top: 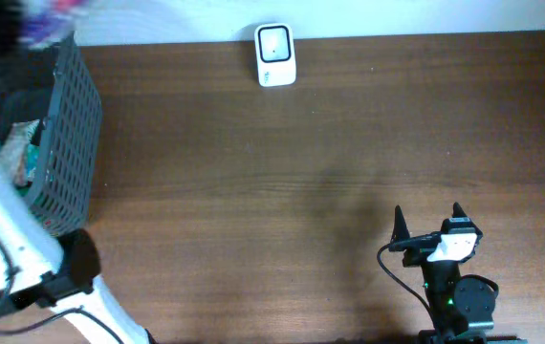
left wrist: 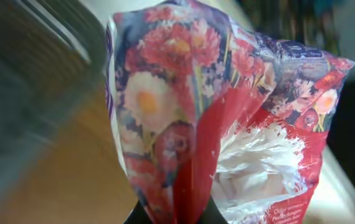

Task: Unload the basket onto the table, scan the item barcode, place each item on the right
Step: 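Carry the purple-red pack out and set it on the table, then reach the left gripper into the basket and grasp the green tissue pack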

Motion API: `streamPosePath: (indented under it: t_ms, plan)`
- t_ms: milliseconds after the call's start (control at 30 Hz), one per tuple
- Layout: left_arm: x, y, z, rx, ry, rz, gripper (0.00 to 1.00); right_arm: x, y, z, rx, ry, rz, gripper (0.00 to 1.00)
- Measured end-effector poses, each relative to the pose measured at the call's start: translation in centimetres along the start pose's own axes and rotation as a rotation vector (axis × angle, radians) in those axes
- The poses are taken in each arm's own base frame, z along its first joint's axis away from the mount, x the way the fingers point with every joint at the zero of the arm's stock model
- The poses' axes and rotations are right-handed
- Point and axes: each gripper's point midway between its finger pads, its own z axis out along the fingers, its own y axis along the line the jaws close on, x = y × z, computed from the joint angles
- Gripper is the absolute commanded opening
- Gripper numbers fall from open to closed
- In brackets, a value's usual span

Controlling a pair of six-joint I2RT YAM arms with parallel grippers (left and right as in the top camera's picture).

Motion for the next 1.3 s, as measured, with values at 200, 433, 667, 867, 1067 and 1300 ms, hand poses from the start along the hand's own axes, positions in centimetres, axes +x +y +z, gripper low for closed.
streamPosePath:
  t_ms: [200, 433, 667, 867, 1067, 1300]
  plan:
    - [18.9, -3.7, 9.4, -0.109, 0.454, 0.201, 0.0, 0.0, 0.0, 0.0, 0.0, 0.0, 0.0, 0.99]
    - [37.4, -0.7, 17.2, -0.176, 0.678, 0.506, 0.03, 0.0, 0.0, 0.0, 0.0, 0.001, 0.0, 0.98]
    - [50.5, -0.4, 19.6, 0.008, 0.697, 0.65, 0.39, 0.0, 0.0, 0.0, 0.0, 0.0, 0.0, 0.99]
    - [49.9, -0.7, 20.1, 0.002, 0.653, 0.643, 0.81, 0.0, 0.0, 0.0, 0.0, 0.0, 0.0, 0.98]
    - [37.8, -5.4, 18.1, 0.028, 0.495, 0.544, 0.68, 0.0, 0.0, 0.0, 0.0, 0.0, 0.0, 0.99]
    - [8.6, -2.9, 2.0, 0.022, -0.11, 0.361, 0.82, 0.0, 0.0, 0.0, 0.0, 0.0, 0.0, 0.99]
